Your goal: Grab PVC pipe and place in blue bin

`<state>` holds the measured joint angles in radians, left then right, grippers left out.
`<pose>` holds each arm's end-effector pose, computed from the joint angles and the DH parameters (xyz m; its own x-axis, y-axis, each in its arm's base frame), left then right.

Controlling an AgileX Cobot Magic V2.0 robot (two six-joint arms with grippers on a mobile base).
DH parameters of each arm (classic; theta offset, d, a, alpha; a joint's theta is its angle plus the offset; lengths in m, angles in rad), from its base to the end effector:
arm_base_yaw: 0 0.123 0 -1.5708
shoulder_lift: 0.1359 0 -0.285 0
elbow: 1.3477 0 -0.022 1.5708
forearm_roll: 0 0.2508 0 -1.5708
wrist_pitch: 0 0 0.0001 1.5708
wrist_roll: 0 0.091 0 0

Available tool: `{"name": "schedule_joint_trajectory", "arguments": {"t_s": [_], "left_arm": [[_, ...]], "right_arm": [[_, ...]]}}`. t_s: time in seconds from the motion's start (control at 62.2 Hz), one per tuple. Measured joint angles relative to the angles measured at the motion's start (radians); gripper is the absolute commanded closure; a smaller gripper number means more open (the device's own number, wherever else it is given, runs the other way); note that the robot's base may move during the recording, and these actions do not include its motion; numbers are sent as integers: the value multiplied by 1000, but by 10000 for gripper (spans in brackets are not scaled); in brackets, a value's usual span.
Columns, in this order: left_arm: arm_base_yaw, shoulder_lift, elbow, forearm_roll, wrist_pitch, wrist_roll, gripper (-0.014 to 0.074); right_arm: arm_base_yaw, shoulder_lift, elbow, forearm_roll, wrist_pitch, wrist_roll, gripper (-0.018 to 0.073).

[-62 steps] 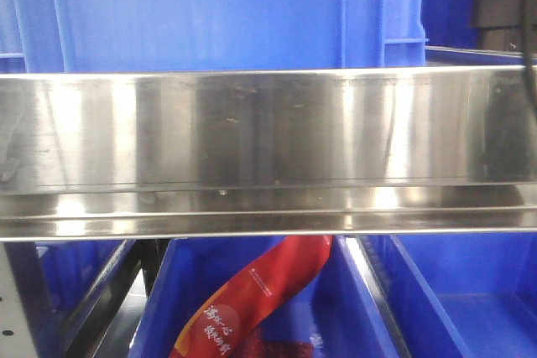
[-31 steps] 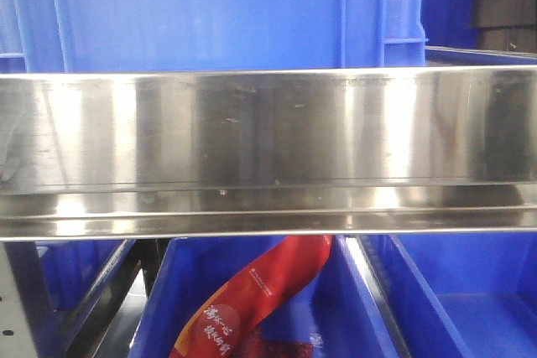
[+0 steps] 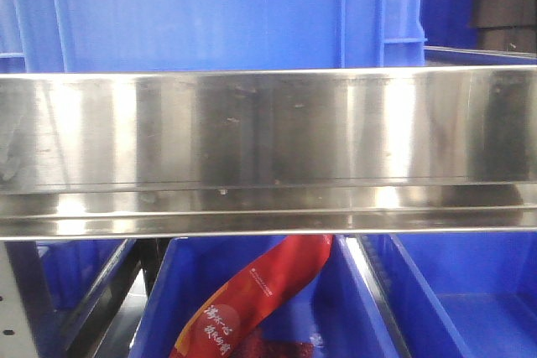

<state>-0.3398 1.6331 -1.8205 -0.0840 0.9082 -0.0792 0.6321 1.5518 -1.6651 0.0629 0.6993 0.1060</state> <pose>0.3419 -0.1273 0.4379 -0.6021 0.0747 -0.7949 0.3069 0.9408 -0.1441 0.2838 0.2124 0.4341 -0.4757 -0.1582 -0.8652 -0.5525 0.8191 0.1540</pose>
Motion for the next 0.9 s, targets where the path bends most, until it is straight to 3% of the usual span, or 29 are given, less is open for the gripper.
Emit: {"name": "schedule_joint_trajectory", "arguments": {"t_s": [0.048, 0.129, 0.257, 0.451, 0.692, 0.901], "left_arm": [[0, -9, 0, 0, 4, 0, 581], [0, -33, 0, 0, 7, 0, 711], [0, -73, 0, 0, 29, 0, 708], [0, -164, 42, 0, 36, 0, 708], [-20, -385, 353, 2, -243, 0, 708], [-26, -622, 754, 2, -493, 0, 708]], "right_arm": [[0, -16, 0, 0, 5, 0, 730], [0, -49, 0, -21, 6, 0, 727], [-2, -80, -2, -78, 33, 0, 727], [-4, -146, -2, -83, 68, 0, 727], [-8, -265, 165, -91, -158, 0, 727], [-8, -406, 529, -112, -424, 0, 727]]}}
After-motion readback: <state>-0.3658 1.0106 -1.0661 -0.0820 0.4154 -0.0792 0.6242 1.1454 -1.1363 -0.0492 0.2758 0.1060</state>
